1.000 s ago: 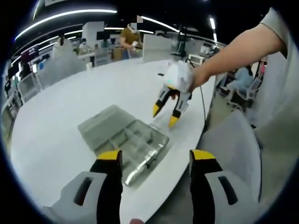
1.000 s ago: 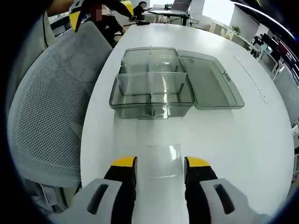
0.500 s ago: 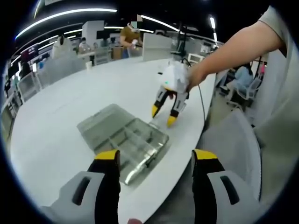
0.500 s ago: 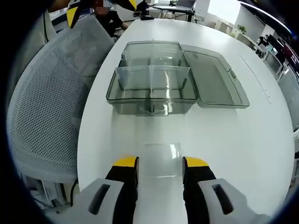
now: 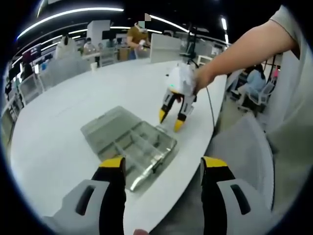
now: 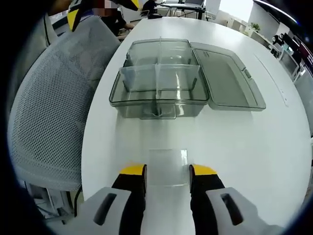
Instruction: Insert the divider into the dual guide fixture by aligning both edges with the guide slots and pushing it downward to the bottom, including one-sided entry, uneven engagement, binding, and posture correction.
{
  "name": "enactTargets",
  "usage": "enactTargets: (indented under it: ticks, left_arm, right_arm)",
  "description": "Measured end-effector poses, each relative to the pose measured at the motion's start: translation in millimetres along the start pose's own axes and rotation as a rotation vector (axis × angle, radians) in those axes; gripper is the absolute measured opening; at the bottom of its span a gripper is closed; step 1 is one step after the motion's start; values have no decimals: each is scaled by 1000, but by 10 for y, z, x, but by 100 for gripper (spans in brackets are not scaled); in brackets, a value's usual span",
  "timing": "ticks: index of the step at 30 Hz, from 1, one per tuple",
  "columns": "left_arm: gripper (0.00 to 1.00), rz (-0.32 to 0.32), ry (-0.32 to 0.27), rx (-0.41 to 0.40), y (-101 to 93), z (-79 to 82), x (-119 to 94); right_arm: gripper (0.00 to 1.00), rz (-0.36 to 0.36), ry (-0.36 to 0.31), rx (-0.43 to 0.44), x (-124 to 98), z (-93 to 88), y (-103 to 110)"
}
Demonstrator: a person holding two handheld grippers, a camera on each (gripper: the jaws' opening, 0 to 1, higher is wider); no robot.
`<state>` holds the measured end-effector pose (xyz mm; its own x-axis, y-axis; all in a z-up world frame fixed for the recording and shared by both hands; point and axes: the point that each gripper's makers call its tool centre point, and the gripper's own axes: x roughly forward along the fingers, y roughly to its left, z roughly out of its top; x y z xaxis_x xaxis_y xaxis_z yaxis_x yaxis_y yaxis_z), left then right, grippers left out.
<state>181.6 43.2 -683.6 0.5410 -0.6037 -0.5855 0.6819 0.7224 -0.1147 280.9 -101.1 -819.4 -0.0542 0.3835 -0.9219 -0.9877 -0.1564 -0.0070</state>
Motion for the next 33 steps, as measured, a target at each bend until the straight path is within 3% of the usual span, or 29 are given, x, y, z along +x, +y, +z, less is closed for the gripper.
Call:
enactTargets:
  ticks: [33]
  left_arm:
    - [60,9,1,4,-8,-22,-36]
  right_arm:
    - [27,-15,2,23,-54,42,38]
